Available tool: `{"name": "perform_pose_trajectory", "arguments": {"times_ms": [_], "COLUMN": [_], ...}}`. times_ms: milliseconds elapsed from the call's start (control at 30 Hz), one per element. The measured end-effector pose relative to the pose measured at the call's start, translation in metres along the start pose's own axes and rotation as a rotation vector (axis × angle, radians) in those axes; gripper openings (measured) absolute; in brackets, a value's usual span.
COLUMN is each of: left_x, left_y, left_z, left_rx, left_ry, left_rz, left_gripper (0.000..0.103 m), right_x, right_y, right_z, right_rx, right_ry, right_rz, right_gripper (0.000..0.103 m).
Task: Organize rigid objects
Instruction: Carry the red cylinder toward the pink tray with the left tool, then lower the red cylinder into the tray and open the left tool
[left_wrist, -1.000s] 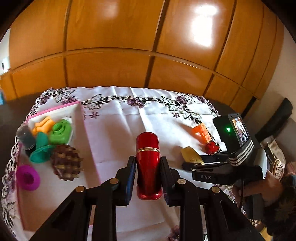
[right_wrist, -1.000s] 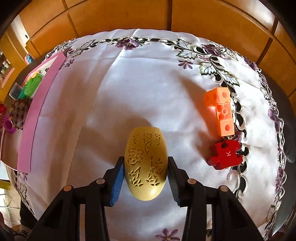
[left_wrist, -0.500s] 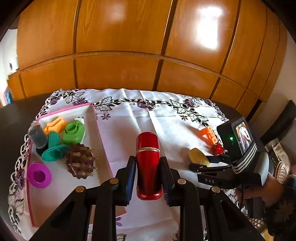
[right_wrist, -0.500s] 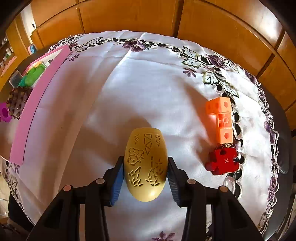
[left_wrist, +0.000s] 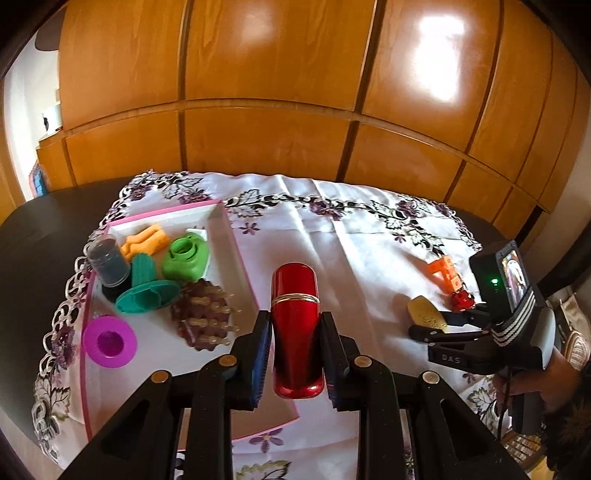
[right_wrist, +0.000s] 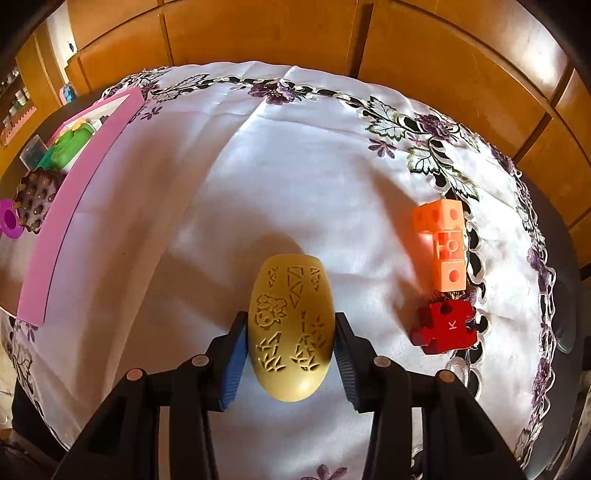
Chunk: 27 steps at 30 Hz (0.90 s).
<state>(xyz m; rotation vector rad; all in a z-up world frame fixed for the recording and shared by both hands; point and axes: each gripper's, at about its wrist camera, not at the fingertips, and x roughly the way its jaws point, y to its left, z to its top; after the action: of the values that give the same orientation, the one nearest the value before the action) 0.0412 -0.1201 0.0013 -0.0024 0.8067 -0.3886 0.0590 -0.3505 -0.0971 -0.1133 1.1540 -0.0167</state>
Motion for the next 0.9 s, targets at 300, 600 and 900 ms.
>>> {"name": "perform_pose_trajectory", "arguments": {"times_ms": [300, 600, 900], "left_x": [-0.001, -0.003, -0.020], "left_y": [0.023, 0.044, 0.101], "left_z": [-0.008, -0.014, -0.027], "left_rx": [-0.030, -0.050, -0.157], "left_ry": [0.018, 0.034, 0.056], "left_rz": [0.055, 0.092, 0.095], "left_gripper": [0.026, 0.026, 0.026], "right_x": [-0.001, -0.001, -0.001], "right_y": [0.002, 0.003, 0.003], "right_z": [0.001, 0.002, 0.001], "right_rx": [-0.016, -0.020, -0.020], "right_ry": [-0.005, -0.005, -0.005], "right_rz": [-0.006, -0.007, -0.008], "right_gripper": [0.044, 0.044, 0.044]}}
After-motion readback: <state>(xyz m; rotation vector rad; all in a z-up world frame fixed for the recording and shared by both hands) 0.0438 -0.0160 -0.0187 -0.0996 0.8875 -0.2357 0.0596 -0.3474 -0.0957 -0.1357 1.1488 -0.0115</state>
